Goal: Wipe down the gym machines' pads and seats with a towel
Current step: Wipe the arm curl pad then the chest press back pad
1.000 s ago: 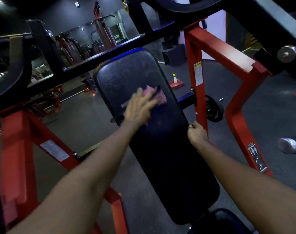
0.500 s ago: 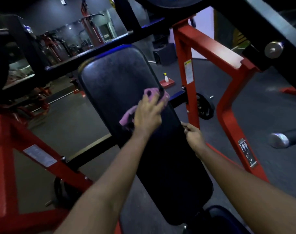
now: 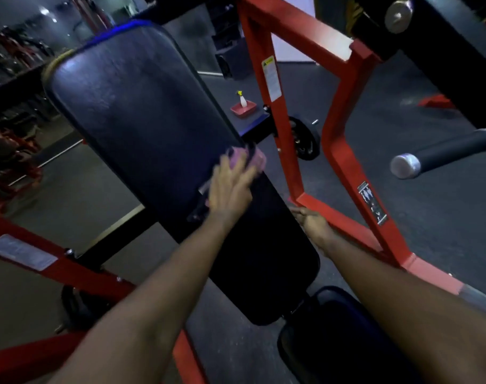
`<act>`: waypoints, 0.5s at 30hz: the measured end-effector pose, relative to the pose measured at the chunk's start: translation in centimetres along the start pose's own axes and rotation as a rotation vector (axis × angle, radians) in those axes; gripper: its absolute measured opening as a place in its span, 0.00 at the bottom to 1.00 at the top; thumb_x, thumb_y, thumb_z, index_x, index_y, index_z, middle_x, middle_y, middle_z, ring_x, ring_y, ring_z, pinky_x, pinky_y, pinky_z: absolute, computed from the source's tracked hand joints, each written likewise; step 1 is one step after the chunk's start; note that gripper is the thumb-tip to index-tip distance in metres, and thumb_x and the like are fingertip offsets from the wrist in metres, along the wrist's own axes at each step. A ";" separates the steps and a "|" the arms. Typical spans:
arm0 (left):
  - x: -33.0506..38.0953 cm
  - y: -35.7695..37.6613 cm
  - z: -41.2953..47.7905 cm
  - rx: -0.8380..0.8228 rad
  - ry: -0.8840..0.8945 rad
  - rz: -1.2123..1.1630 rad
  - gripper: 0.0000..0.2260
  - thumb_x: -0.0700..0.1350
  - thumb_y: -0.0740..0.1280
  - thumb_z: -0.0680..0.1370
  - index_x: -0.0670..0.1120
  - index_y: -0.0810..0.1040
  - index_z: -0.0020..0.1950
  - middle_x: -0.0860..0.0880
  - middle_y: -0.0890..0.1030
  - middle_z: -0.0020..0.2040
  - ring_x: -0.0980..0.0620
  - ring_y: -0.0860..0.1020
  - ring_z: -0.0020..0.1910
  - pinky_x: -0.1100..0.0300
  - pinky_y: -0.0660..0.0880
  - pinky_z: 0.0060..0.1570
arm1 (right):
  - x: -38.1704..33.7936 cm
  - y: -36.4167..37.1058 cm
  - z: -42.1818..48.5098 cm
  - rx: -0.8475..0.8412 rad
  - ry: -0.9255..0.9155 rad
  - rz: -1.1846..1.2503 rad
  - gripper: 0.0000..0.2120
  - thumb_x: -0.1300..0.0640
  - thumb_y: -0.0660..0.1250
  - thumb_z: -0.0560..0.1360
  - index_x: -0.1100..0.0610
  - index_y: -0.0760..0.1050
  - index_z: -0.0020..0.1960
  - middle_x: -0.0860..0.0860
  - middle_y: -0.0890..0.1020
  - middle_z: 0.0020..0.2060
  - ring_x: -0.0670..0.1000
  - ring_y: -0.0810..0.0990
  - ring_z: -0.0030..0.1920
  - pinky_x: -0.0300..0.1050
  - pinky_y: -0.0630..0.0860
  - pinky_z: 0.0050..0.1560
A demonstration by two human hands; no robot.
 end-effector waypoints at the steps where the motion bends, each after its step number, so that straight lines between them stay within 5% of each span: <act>1: -0.8 -0.8 1.0 0.049 -0.052 0.006 0.36 0.36 0.68 0.69 0.55 0.68 0.76 0.45 0.70 0.72 0.38 0.71 0.56 0.47 0.73 0.49 | 0.3 -0.1 -0.1 -0.009 -0.004 0.009 0.17 0.68 0.55 0.84 0.64 0.77 0.68 0.56 0.82 0.59 0.53 0.83 0.56 0.27 0.75 0.40; 5: 1.6 1.3 -0.9 0.103 0.014 0.002 0.32 0.37 0.67 0.69 0.53 0.72 0.73 0.44 0.73 0.67 0.38 0.72 0.52 0.47 0.74 0.45 | 2.0 -0.8 0.3 -0.048 0.000 0.055 0.19 0.69 0.54 0.84 0.62 0.74 0.71 0.53 0.79 0.65 0.51 0.78 0.65 0.27 0.76 0.49; 10: 12.1 11.0 -10.6 -0.078 0.157 -0.179 0.35 0.38 0.69 0.67 0.51 0.72 0.75 0.44 0.75 0.68 0.35 0.74 0.51 0.47 0.76 0.45 | 7.0 -2.4 0.6 0.053 0.063 0.064 0.17 0.72 0.52 0.83 0.62 0.77 0.60 0.51 0.84 0.43 0.40 0.81 0.37 0.26 0.73 0.35; 15: 16.6 14.3 -15.7 -0.293 0.244 -0.174 0.33 0.43 0.71 0.70 0.53 0.70 0.75 0.46 0.73 0.70 0.39 0.75 0.53 0.50 0.76 0.47 | 11.8 -4.1 -0.6 0.056 0.162 0.049 0.19 0.66 0.52 0.85 0.61 0.73 0.72 0.56 0.77 0.66 0.50 0.78 0.56 0.26 0.73 0.37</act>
Point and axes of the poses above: each hand's wrist, its own z-axis towards the middle knuckle, its own y-axis out of the palm, x = y × z, the point moved 3 cm from there along z, towards the middle knuckle
